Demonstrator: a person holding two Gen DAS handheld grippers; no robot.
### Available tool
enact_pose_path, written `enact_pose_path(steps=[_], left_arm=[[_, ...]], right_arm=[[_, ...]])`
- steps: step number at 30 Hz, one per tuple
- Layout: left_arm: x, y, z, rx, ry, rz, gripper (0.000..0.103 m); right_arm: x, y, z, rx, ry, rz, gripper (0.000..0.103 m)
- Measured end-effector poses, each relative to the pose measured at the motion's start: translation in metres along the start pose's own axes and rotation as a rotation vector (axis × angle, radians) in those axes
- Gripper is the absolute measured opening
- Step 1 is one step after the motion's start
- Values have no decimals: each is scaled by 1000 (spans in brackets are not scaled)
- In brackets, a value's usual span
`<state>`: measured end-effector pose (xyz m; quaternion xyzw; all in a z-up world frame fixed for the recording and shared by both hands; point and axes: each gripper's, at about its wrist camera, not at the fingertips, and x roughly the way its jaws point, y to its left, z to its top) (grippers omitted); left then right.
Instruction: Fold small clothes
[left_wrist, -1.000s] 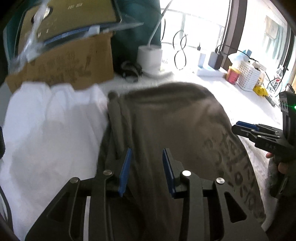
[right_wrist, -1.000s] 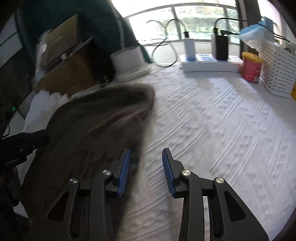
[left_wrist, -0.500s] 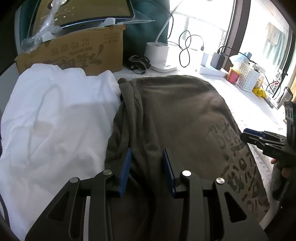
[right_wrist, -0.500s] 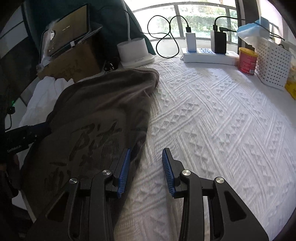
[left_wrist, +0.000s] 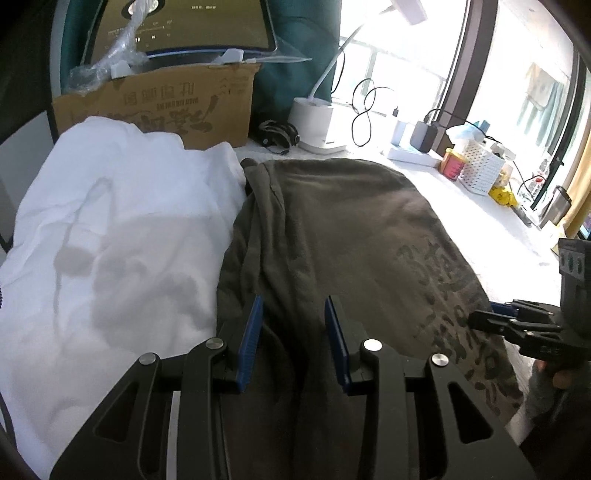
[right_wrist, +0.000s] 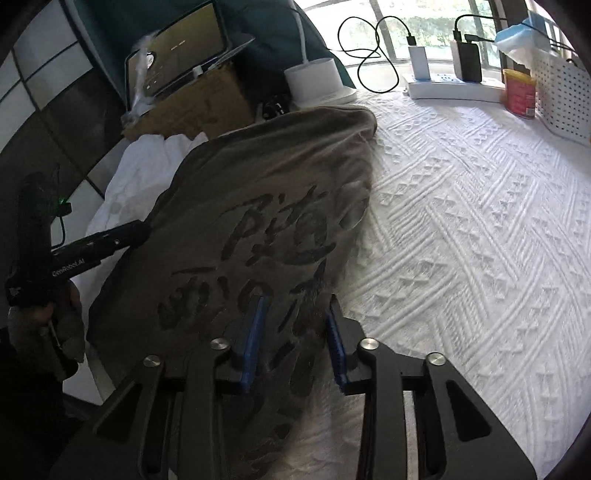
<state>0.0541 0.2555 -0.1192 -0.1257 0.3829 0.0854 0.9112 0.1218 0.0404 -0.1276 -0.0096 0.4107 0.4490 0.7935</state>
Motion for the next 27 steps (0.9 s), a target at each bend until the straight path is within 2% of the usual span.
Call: enact_pose_path(steps=[2,5,10,15,23,24,25,27], left_arm=[[-4,-1,-2,2,-3,1,36],[-12,-4,-7,-11,-17,1,51],[-24,-24,-13,27,-40,23,52],[-32,-47,-13,96,-60,62,52],[-24,-80,-17,111,-75,83,52],[-25,-87,-17,119,-83,81,52],[-25,-92,-16,125,-86,81,52],[-26,-104,-16,146,-90,75,52]], right_arm=[[0,2,-3,-2,7,15,28],[-3,7,-10,-13,5,22,28],[-8,12,-20,-17,-1,39,28],[-21,9,-27,-37,-21,19,28],[-52,-14,-39,-32,-87,5,29],[-57,-18,-41,-22,-101,2,35],[-62,-22,-43,-13,-115,-1,46],[-72,-31,-47,11,-146,-10,53]])
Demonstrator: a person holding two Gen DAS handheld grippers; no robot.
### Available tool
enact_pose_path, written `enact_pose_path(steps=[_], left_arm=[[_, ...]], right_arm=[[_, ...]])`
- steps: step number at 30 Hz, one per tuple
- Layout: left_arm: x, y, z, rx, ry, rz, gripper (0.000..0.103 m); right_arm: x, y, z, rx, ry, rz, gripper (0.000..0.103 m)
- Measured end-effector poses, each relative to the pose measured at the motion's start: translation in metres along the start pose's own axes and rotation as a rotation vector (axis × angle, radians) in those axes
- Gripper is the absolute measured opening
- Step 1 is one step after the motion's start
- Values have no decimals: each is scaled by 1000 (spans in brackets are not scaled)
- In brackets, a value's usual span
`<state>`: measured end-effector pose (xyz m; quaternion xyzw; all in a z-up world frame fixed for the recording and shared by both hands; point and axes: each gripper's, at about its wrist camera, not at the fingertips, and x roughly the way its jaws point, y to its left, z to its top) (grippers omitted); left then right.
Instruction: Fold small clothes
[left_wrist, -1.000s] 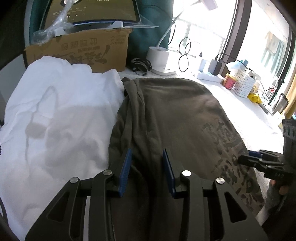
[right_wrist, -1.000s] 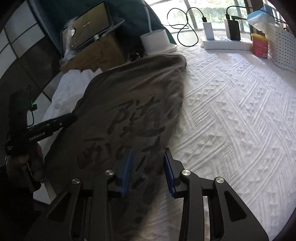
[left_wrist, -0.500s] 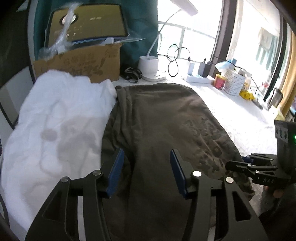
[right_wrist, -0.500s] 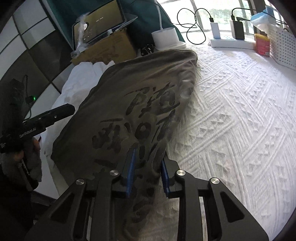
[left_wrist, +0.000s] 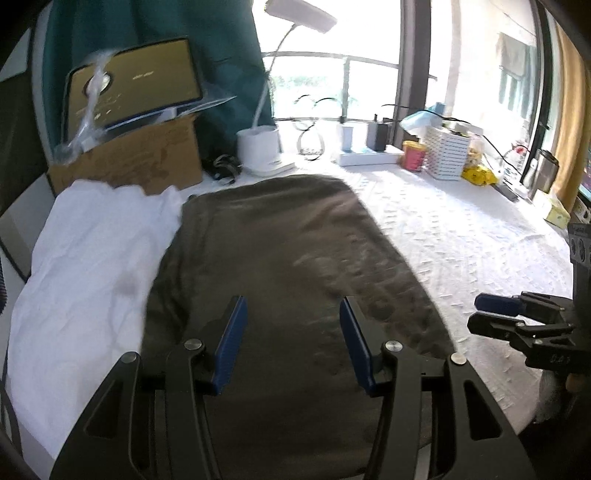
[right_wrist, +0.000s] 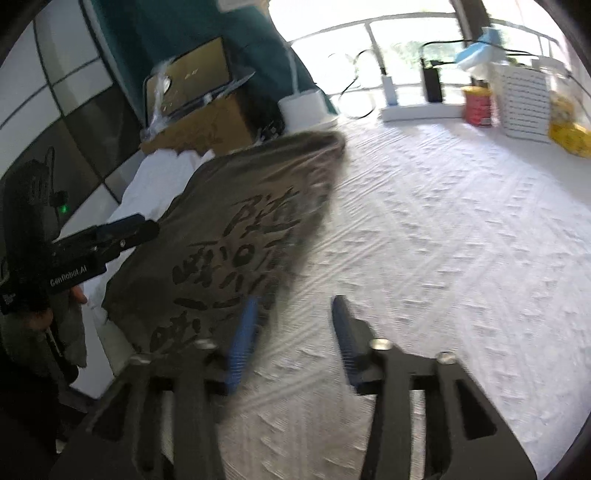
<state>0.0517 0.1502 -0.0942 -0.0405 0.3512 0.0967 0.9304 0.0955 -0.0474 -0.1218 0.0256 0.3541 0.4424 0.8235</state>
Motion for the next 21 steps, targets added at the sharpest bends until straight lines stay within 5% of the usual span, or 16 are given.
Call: enact_pose_path(steps=[21], left_arm=[[7,-107,11,93,-26,-125,52]], right_arm=[[-89,-77,-30,133,-122,-217,59]])
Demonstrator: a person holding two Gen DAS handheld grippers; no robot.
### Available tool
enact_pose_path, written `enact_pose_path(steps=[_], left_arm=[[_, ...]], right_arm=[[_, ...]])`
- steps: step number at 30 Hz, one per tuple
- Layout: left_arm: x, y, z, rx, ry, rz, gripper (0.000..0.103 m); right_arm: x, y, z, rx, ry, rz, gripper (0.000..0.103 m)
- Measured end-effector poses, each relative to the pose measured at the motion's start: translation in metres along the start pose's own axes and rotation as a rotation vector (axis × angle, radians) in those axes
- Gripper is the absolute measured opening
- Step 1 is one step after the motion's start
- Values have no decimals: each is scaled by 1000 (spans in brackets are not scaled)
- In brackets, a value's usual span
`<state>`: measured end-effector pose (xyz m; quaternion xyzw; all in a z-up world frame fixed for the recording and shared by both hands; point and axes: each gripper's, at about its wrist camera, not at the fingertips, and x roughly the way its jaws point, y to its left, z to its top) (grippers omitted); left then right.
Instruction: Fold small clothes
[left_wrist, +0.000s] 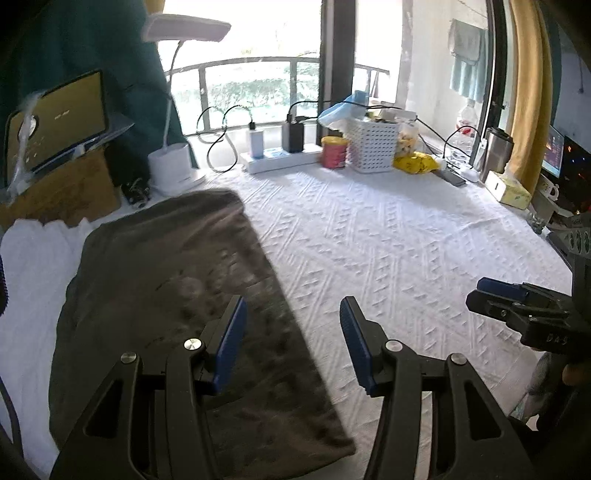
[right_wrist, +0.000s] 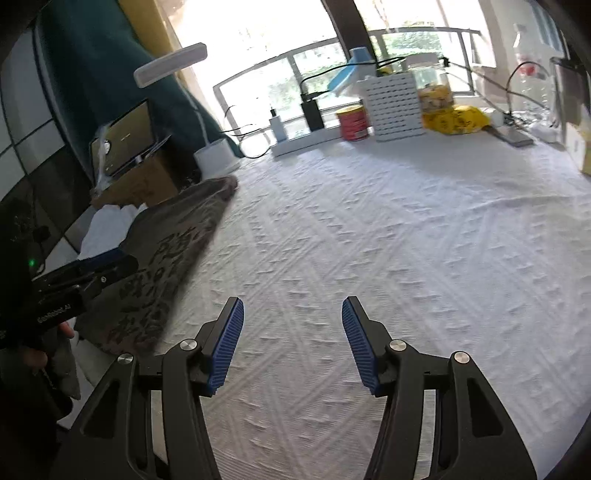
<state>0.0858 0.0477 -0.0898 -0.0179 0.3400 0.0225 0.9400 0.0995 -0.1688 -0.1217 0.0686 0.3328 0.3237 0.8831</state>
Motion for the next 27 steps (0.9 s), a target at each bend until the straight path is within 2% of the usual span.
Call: enact_pose_path(steps=[2,3,4,5,6,11,13,14,21,27], left_arm=[[0,-5,3,5,-13,-1,53],[0,-8,5,6,-17,-7,57],[0,-11,7,10,-19,-15,64],[0,-13,9,18,-22,-19,80],[-3,-17,12,38,-39,-19,90],[-16,-22,30,64,-115,-24,91],[-22,-23,39,67,-151,-23,96],[-23,-23,42,68,-164,-24,102],[-41,-28,57,66,-258,-57,102],[-57,-35,70,96,-340,-49,102]], right_arm=[[-4,-6,2,4,-7,-26,59],[-6,-10,3,5,-9,-34,59],[-7,-12,3,4,-9,-40,60],[-9,-15,5,1,-10,-51,60],[-11,-18,5,-2,-12,-61,60],[-21,-29,15,-6,-43,-112,60],[-27,-33,20,-12,-59,-139,60],[-31,-35,23,-13,-72,-156,60],[-59,-49,41,-16,-150,-220,60],[-88,-53,60,-33,-236,-270,60]])
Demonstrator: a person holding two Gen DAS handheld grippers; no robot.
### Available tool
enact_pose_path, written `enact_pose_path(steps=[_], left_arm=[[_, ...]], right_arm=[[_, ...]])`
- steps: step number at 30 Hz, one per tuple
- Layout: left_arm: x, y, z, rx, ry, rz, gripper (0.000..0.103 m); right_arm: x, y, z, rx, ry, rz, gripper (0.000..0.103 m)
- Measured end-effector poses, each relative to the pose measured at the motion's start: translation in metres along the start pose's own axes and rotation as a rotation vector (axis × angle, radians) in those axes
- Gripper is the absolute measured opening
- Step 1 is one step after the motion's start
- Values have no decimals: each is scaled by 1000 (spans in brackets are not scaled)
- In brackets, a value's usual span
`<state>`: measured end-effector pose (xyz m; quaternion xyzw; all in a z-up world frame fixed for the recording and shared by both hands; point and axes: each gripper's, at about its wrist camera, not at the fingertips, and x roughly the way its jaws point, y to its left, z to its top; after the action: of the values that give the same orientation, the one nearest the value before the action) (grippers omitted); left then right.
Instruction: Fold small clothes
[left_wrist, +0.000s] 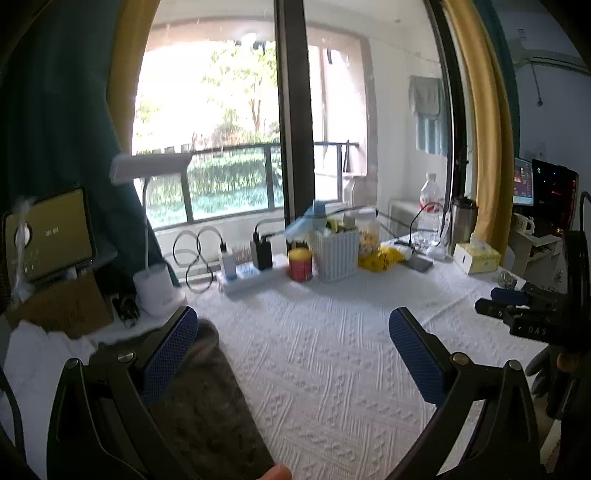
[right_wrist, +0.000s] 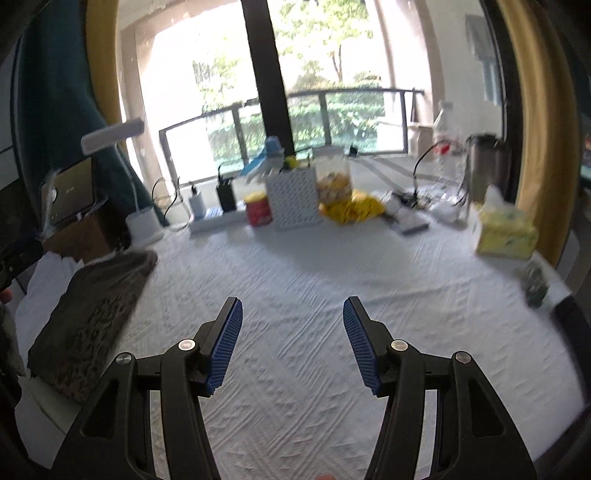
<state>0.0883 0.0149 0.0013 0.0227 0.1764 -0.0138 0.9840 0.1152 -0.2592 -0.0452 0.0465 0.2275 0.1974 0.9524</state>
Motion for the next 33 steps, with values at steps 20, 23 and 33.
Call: enact_pose_path(steps=[20,23,33], left_arm=[[-59,4,40,-43,-323,76,102],[-67,8,43,-62,-328,102,102],[-97,31,42,-124,-452,151,102]], right_arm=[[-80,23,65,-119,-304,-46,60],[-92,30,72,-135,-346,-52,60],[-113,57,91,-208,-423,-63,60]])
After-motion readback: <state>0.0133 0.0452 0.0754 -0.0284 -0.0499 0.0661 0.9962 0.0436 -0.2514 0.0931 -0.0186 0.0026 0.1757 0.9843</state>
